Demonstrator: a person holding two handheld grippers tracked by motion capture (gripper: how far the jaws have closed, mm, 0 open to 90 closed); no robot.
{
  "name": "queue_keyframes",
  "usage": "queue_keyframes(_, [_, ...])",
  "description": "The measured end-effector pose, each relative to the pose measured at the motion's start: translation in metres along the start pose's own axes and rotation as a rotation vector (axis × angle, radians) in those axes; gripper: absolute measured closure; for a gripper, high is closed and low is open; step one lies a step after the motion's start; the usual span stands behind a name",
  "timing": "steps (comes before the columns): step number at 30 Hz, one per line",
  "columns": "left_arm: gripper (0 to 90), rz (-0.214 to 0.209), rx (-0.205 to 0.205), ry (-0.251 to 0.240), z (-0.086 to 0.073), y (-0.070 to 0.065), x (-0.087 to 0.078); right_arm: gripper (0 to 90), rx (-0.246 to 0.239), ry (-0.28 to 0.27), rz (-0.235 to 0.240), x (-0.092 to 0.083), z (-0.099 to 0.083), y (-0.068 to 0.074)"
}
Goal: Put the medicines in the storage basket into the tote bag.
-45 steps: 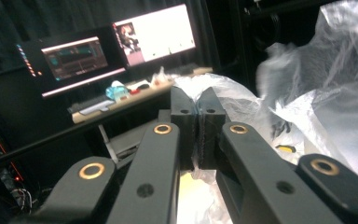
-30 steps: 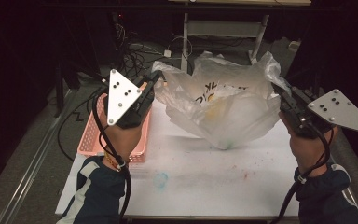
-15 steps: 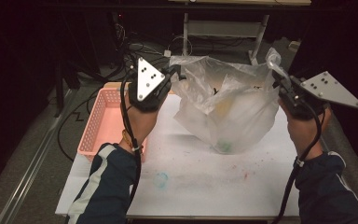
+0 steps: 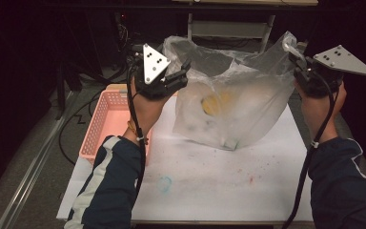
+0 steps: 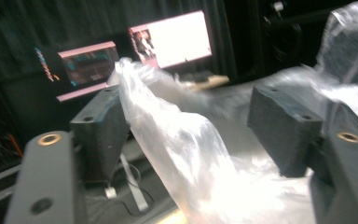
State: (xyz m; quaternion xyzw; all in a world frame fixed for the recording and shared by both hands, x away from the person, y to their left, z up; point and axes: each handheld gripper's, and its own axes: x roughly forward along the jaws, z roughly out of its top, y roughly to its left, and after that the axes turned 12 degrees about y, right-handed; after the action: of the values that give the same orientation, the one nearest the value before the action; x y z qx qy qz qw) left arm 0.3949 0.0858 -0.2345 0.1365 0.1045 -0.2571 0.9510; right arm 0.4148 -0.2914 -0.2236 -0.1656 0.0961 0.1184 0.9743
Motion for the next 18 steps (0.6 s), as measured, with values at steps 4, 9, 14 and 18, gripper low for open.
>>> queue_keyframes(4, [23.2, -0.037, 0.032, 0.057, -0.020, 0.001, 0.003, 90.0, 0.006, 0.032, -0.006, 0.009, -0.006, -0.003])
queue_keyframes(9, [20.9, -0.066, 0.013, 0.084, -0.040, 0.008, 0.000, 89.9, 0.006, 0.052, -0.009, 0.014, -0.012, -0.004])
queue_keyframes(14, [20.9, -0.068, -0.024, 0.102, -0.059, 0.018, -0.008, 90.0, 0.001, 0.068, -0.020, 0.016, -0.017, -0.004])
queue_keyframes(18, [20.9, -0.114, -0.026, 0.058, -0.074, 0.014, -0.017, 89.9, -0.001, 0.077, -0.021, 0.019, -0.023, -0.002])
